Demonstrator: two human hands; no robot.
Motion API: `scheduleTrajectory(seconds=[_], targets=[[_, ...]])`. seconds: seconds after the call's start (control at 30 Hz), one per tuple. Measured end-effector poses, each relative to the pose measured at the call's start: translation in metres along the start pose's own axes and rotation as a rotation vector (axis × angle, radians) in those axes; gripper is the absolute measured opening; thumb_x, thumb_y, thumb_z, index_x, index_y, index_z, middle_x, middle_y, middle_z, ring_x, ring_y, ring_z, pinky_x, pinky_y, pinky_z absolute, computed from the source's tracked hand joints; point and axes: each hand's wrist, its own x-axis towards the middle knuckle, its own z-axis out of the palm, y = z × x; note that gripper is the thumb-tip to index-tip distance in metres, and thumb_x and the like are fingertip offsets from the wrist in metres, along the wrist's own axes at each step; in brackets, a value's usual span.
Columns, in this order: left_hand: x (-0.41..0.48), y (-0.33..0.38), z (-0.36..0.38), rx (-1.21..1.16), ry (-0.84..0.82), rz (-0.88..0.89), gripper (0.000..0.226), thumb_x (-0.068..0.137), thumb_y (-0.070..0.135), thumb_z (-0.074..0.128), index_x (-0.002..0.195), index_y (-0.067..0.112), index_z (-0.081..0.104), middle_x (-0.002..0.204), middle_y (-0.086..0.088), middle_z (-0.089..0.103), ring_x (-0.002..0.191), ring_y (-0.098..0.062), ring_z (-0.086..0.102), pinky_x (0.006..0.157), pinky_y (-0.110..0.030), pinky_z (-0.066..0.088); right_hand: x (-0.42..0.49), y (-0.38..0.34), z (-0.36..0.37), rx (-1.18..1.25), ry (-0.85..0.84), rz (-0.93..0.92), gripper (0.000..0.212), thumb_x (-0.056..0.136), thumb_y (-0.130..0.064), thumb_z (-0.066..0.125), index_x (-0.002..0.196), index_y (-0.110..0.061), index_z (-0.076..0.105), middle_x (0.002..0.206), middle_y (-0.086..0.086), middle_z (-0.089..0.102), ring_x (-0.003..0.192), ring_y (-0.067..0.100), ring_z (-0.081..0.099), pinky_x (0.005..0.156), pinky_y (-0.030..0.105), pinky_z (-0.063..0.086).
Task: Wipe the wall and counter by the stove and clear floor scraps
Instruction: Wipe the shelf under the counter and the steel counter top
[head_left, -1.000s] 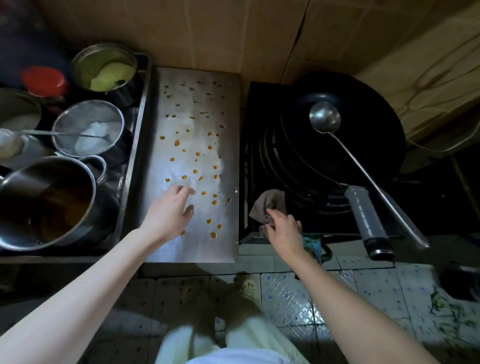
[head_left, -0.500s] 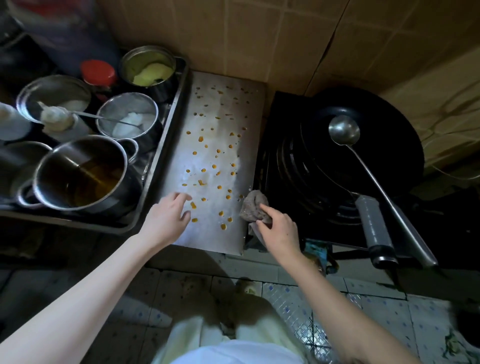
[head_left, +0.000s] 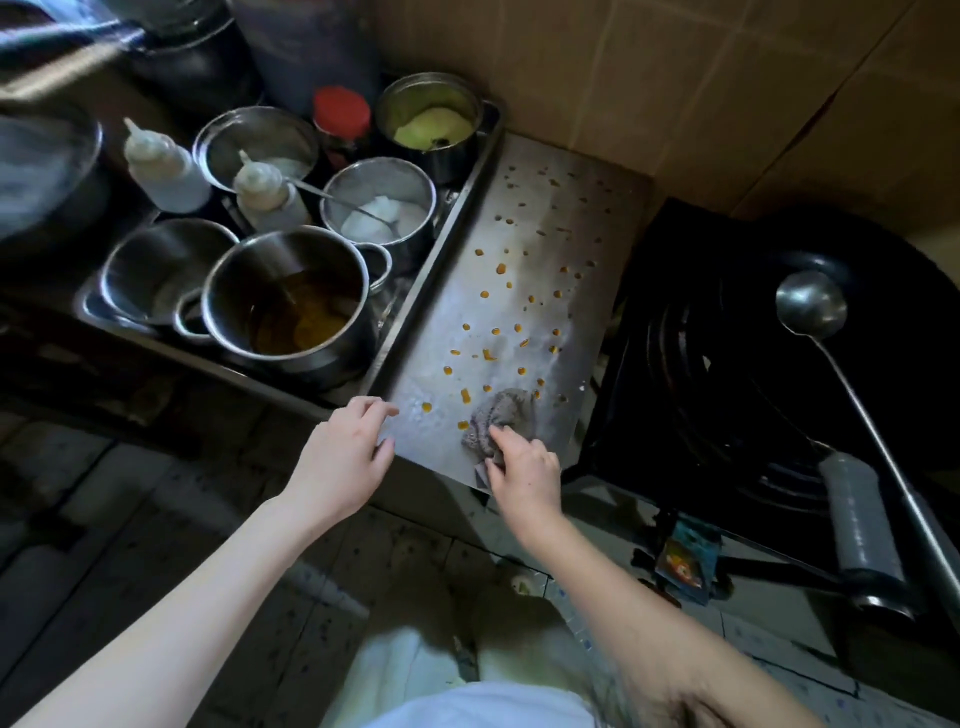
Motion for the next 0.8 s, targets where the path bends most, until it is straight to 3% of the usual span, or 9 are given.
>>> scheduleTrajectory(seconds=[0.43,0.8], targets=[[-0.022,-0.036,-0.014,-0.023,0.044,-0.091,0.033,0.090,0.022,0.055,0.122,0.016,0.054,0.126,-0.002,0.052,0.103,-0.024,0.056,0.082,-0.036,0.046,0.042,-0.069,0.023,-0.148,-0.051,-0.292,0.050,0.089,-0.008,0.051,0.135,-0.027,0.047,0.141,-0.001,0.048,0.114,0.028,0.046,0.089,0.039,0.034],[-0.011,-0.023,-0.005,-0.045,0.007,-0.075,0.034,0.093,0.024,0.051,0.126,0.016,0.052,0.132,-0.003,0.050,0.112,-0.022,0.053,0.089,-0.034,0.043,0.047,0.014,-0.014,-0.066,0.125,0.035,0.044,0.089,-0.022,0.059,0.131,-0.032,0.053,0.139,-0.010,0.050,0.116,0.024,0.047,0.088,0.036,0.036]])
